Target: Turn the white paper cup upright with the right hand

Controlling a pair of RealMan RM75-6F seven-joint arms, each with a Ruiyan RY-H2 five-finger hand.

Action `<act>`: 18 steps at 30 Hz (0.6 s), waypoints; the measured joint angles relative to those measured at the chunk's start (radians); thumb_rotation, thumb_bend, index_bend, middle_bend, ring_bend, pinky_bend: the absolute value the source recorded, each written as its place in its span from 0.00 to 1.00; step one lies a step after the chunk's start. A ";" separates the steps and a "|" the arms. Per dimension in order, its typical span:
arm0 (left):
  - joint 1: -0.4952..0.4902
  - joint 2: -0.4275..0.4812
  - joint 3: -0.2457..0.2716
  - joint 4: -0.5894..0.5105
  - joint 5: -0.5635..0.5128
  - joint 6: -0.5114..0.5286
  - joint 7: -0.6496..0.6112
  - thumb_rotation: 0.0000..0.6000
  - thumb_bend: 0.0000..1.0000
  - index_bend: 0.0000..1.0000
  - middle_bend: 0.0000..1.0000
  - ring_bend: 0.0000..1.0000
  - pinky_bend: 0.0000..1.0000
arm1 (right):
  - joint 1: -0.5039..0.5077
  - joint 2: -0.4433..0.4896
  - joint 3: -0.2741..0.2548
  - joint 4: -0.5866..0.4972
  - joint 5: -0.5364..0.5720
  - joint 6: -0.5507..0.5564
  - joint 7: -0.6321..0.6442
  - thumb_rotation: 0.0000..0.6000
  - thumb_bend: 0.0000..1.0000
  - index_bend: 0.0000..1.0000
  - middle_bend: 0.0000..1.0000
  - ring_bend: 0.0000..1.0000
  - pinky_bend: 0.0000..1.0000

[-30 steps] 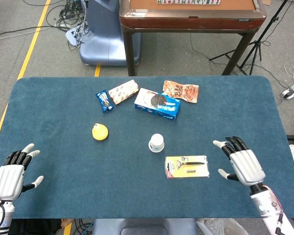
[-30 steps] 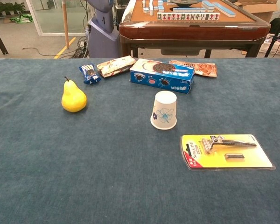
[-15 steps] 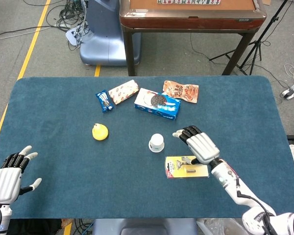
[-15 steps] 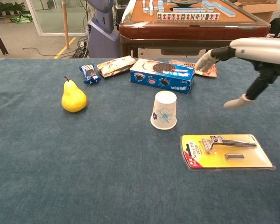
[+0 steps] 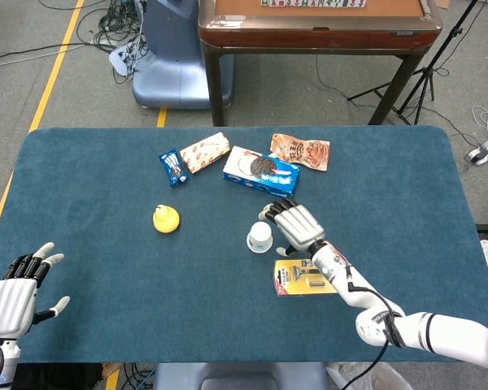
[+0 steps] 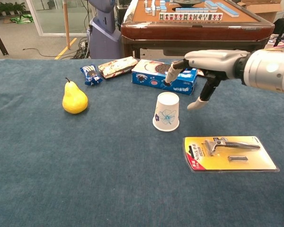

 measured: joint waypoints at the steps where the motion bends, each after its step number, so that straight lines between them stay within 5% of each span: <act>1: 0.000 0.000 0.000 0.000 0.000 0.000 0.000 1.00 0.15 0.25 0.13 0.16 0.13 | 0.015 -0.011 0.000 0.015 0.012 -0.007 -0.004 1.00 0.17 0.27 0.19 0.12 0.13; 18: 0.007 0.002 0.001 0.013 -0.008 0.000 -0.014 1.00 0.15 0.25 0.13 0.16 0.13 | 0.142 -0.101 -0.033 0.147 0.149 -0.050 -0.035 1.00 0.24 0.31 0.20 0.12 0.13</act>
